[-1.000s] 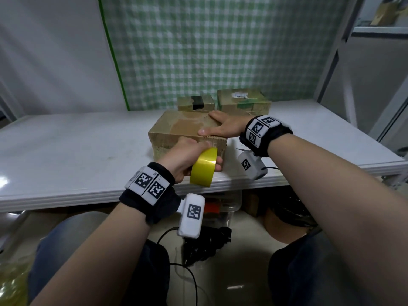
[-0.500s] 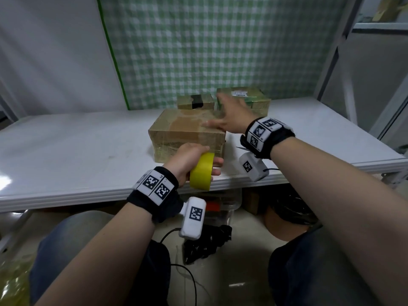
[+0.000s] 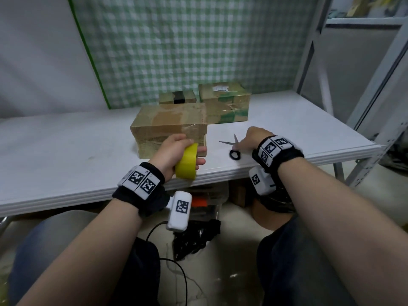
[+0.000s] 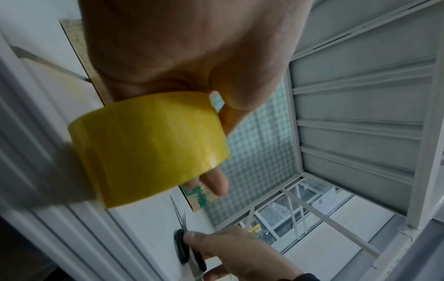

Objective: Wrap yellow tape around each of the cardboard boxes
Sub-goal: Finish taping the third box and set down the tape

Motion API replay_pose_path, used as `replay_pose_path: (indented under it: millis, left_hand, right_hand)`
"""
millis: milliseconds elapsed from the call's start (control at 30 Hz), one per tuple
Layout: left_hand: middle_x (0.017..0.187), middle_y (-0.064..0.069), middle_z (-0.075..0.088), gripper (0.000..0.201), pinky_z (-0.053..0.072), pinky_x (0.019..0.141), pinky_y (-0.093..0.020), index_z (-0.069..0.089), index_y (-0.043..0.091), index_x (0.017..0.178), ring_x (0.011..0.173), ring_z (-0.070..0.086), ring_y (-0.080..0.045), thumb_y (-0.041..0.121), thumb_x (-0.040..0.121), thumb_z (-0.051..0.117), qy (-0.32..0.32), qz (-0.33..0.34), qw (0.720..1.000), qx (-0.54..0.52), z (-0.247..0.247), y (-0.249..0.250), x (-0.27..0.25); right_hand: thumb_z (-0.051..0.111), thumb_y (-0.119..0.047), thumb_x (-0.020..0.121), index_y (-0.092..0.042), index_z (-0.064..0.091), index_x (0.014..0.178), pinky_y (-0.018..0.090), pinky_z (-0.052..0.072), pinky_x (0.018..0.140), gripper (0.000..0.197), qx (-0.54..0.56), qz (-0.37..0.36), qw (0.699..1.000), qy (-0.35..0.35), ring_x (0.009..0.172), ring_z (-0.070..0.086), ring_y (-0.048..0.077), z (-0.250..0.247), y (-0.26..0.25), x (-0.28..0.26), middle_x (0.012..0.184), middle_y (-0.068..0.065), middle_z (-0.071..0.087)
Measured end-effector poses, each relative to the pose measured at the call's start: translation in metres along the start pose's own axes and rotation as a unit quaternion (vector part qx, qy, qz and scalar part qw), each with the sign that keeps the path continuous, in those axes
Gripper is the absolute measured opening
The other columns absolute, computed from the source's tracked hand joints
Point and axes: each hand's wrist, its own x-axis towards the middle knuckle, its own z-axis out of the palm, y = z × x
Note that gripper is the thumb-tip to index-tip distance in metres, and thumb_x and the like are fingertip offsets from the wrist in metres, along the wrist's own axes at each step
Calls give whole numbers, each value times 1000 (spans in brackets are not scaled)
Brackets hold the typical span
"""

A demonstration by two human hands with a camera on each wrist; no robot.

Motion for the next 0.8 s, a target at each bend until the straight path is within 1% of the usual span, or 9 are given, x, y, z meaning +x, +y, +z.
replay_pose_path:
  millis: [67,167,333,433,500,567,667,733,800]
  left_hand:
    - [100,-20,77,48,57,61,-40,25,14,148,65,70,-34,15,106,49,-3,4,1000,2,1,-2,1]
    - [100,-20,77,46,57,64,-41,26,17,147,67,71,-35,18,107,49,-11,5,1000,5,2,-4,-1]
    - [102,-21,76,32,55,65,-41,39,10,135,67,68,-36,24,108,47,-17,6,1000,24,0,-5,-2]
    - [98,-21,76,19,56,67,-43,48,11,121,65,68,-34,25,108,46,-10,15,999,34,0,-5,-4]
    - [96,-20,77,12,55,69,-44,50,15,114,64,68,-34,24,108,47,-6,21,999,36,0,-6,-5]
    - [96,-21,76,9,55,71,-46,50,16,111,65,68,-35,24,107,48,-1,26,999,38,1,-7,-6]
    - [96,-22,76,10,54,69,-46,49,15,113,65,68,-35,23,107,49,6,34,999,41,2,-7,-6]
    - [95,-20,77,13,55,68,-45,48,13,116,63,68,-34,22,106,49,10,43,998,46,3,-7,-7]
    - [90,-17,77,16,55,62,-39,48,9,117,57,67,-31,20,106,50,18,54,997,52,4,-7,-7]
  right_hand:
    - [82,-48,75,-11,60,84,34,53,74,44,-9,-2,1000,1,82,65,27,5,2,-1,85,6,66]
    - [85,-39,68,-9,63,79,31,52,62,39,-11,-7,1000,14,68,64,25,5,7,-2,73,5,66]
    - [89,-41,66,-9,61,77,26,46,54,45,-4,-1,1000,18,64,60,21,1,14,-8,73,4,64]
    - [90,-36,65,-7,61,77,27,48,55,43,85,4,996,-1,66,65,25,1,18,-9,74,8,69]
    - [84,-31,73,-1,68,80,31,53,57,34,261,-16,965,-12,55,66,26,1,20,-10,75,11,75]
    - [78,-27,84,2,74,91,33,58,59,29,436,-71,897,-8,47,61,24,-1,17,-14,88,11,78]
    - [75,-21,91,-2,74,94,43,63,67,18,562,-166,808,-61,55,59,23,-9,6,-21,96,13,72]
    - [76,-16,89,-5,70,97,47,63,71,15,567,-208,787,-128,62,59,21,-14,1,-24,92,8,67]
    - [77,-11,87,-7,65,104,45,61,70,21,529,-226,798,-181,65,58,17,-16,2,-24,91,6,63]
